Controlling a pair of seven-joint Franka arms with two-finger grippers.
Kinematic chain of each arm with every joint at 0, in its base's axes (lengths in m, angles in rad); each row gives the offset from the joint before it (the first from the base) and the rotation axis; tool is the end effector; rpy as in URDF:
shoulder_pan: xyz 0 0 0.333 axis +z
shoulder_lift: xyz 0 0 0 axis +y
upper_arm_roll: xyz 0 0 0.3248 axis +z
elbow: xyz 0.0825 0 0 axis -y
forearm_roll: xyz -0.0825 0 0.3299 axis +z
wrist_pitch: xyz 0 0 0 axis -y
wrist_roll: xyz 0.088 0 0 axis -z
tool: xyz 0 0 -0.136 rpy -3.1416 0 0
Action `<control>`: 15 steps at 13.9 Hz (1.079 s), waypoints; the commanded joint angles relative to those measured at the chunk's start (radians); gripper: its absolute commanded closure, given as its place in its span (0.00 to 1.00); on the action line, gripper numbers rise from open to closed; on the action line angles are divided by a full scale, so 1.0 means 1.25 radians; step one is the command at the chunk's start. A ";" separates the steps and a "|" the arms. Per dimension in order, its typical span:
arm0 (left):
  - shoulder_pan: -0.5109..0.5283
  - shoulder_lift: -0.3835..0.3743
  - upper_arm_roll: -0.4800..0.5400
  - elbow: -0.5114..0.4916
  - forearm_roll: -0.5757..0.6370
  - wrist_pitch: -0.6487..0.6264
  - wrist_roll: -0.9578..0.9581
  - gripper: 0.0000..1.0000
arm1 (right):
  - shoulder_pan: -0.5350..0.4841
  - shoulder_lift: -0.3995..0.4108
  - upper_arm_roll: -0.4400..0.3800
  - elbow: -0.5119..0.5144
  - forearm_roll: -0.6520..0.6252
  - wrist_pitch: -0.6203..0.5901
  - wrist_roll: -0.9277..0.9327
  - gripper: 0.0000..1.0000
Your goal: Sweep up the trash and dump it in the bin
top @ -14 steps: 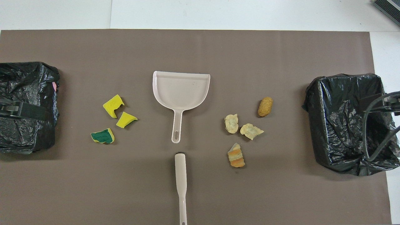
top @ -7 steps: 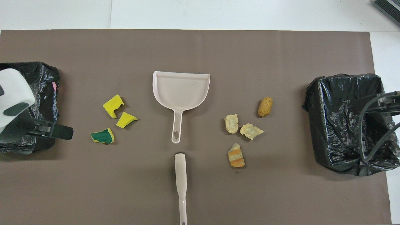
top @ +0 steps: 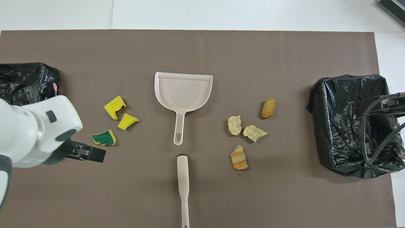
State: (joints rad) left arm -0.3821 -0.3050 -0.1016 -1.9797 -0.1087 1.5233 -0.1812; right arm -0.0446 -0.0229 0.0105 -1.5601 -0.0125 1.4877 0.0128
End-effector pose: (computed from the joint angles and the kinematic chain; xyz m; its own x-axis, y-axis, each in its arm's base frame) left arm 0.3311 -0.1972 0.5674 0.9435 -0.2882 -0.1636 -0.2840 -0.9576 0.0489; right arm 0.4828 -0.0182 0.6130 0.9976 -0.0479 -0.0493 -0.0473 -0.9988 0.0134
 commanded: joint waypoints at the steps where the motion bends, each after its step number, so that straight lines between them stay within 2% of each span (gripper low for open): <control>1: -0.109 -0.046 0.015 -0.109 -0.020 0.062 -0.099 0.00 | -0.002 -0.004 0.003 -0.006 0.015 -0.010 0.023 0.00; 4: -0.197 -0.080 0.015 -0.208 -0.048 0.180 -0.218 0.00 | -0.002 -0.006 0.003 -0.011 0.015 -0.007 0.023 0.00; 8: -0.289 -0.067 0.015 -0.313 -0.053 0.343 -0.343 0.00 | -0.002 -0.007 0.003 -0.012 0.015 -0.006 0.023 0.00; 9: -0.309 -0.052 0.015 -0.335 -0.053 0.384 -0.370 0.00 | -0.002 -0.007 0.003 -0.013 0.015 -0.007 0.022 0.00; 12: -0.378 0.058 0.015 -0.360 -0.053 0.499 -0.463 0.00 | -0.002 -0.018 0.003 -0.031 0.015 -0.001 0.022 0.00; 15: -0.428 0.108 0.016 -0.383 -0.053 0.558 -0.527 0.00 | -0.001 -0.032 0.003 -0.050 0.015 0.000 0.024 0.00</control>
State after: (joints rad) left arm -0.8665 -0.2016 -0.1023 -2.4359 -0.1624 2.1719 -0.7922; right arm -0.0446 -0.0264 0.0105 -1.5771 -0.0124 1.4877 0.0128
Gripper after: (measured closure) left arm 0.000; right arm 0.000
